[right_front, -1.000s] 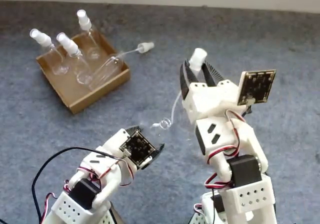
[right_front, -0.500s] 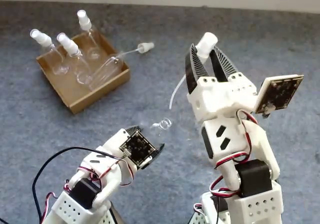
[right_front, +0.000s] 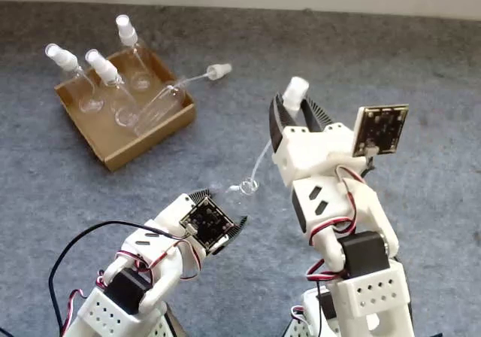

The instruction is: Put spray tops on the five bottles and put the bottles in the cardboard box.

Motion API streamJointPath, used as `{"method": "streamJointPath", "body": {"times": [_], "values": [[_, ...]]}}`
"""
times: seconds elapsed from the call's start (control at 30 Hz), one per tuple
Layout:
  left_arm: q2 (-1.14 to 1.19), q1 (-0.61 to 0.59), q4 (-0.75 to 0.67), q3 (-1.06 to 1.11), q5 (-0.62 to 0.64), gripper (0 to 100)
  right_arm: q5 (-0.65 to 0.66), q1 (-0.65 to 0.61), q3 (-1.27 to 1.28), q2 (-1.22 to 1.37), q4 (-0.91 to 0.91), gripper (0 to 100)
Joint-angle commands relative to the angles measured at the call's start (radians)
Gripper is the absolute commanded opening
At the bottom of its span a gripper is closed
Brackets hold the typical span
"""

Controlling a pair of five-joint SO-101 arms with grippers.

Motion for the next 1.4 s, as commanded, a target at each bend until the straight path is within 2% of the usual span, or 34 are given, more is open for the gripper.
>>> {"method": "streamJointPath", "body": {"times": [0.0, 0.2, 0.5, 0.7, 1.03, 1.27, 1.37], "values": [[-0.008, 0.013, 0.003, 0.022, -0.009, 12, -0.006, -0.008, 0.012, -0.018, -0.021, 0.5], [-0.010, 0.013, 0.000, 0.022, -0.009, 12, -0.008, -0.015, 0.117, -0.018, 0.027, 0.5], [-0.010, -0.007, -0.029, 0.022, -0.009, 12, -0.008, -0.216, 0.251, -0.018, 0.033, 0.8], [-0.010, -0.145, -0.115, 0.022, -0.009, 12, -0.008, -0.228, 0.302, -0.018, 0.033, 0.9], [-0.010, -0.160, -0.117, 0.022, -0.009, 12, 0.000, -0.229, 0.335, -0.018, 0.036, 1.2], [-0.010, -0.160, -0.115, 0.022, -0.009, 12, -0.005, -0.229, 0.335, -0.018, 0.133, 16.6], [-0.010, -0.160, -0.114, 0.022, -0.009, 12, -0.003, -0.229, 0.337, -0.018, 0.136, 18.1]]}}
